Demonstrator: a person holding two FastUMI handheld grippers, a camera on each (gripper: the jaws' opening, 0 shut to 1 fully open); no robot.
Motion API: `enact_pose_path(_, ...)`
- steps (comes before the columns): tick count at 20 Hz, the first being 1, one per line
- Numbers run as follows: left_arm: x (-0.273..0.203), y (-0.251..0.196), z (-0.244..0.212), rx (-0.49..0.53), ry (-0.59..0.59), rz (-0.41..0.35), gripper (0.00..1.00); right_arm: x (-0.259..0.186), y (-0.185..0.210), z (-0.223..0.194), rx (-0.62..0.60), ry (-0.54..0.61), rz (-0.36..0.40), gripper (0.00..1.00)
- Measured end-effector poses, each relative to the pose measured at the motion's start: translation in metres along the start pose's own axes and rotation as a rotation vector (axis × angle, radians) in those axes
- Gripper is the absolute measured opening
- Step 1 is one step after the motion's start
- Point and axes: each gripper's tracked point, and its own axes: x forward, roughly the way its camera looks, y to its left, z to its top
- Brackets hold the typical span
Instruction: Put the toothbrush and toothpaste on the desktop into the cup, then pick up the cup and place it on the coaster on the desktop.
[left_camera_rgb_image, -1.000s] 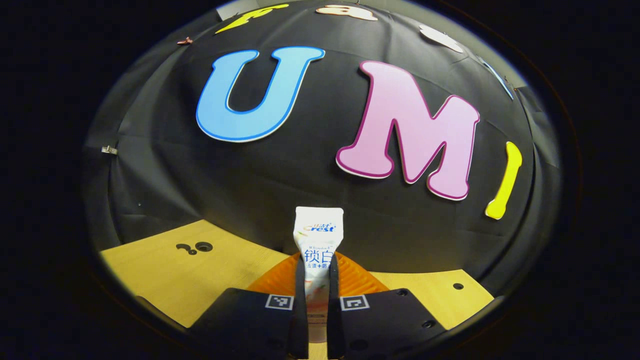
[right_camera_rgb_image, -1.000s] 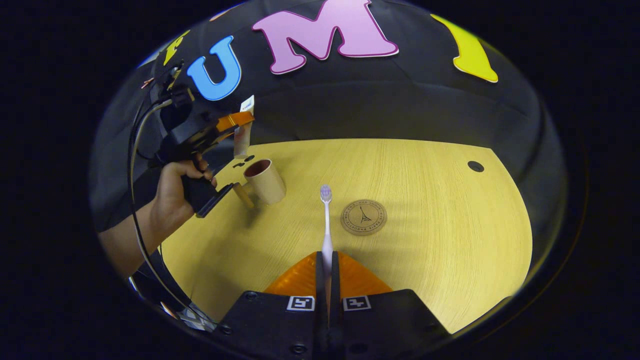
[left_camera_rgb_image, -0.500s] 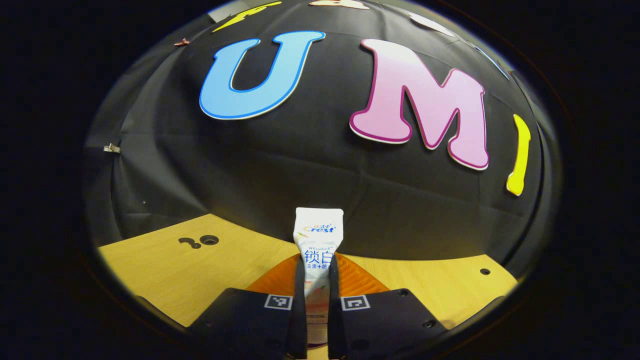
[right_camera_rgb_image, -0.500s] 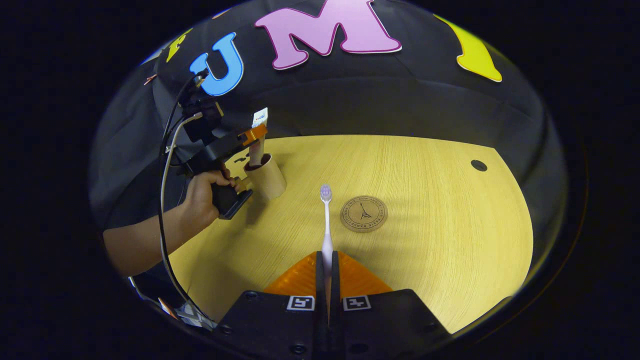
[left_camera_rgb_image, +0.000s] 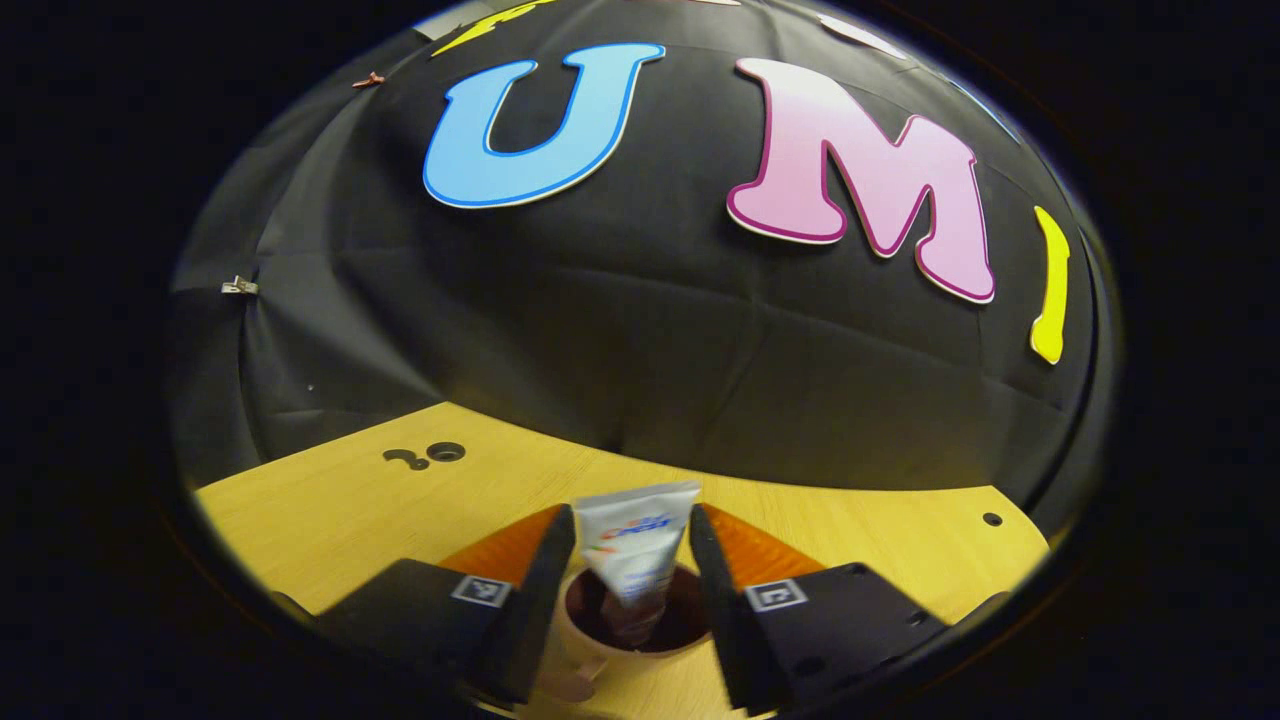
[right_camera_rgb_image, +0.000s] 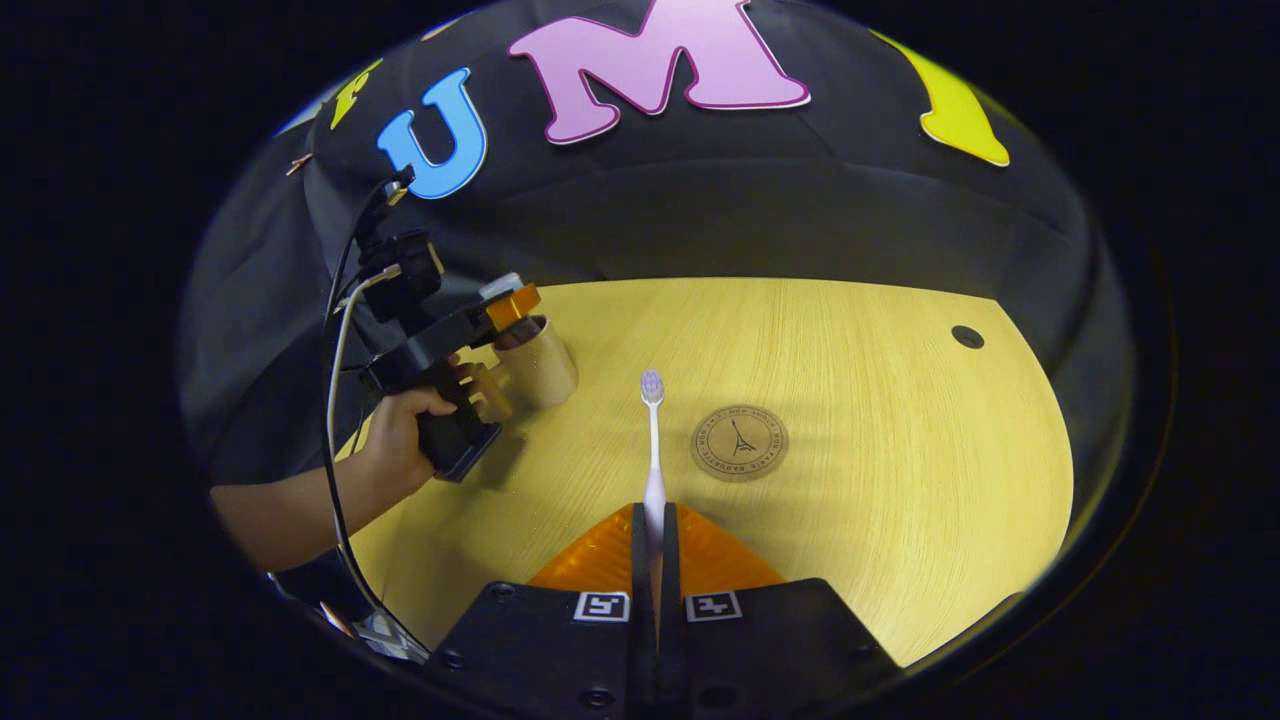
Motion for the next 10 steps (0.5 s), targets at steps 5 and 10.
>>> enact_pose_path(5, -0.075, 0.015, 0.008, 0.068, -0.005, 0.010, 0.98, 0.015, 0.017, 0.037, 0.000, -0.074, 0.030, 0.06)
enact_pose_path(10, -0.169, 0.024, -0.020, 0.061, 0.088, -0.020, 0.98, 0.047, 0.045, 0.092, 0.002, -0.176, 0.077, 0.06)
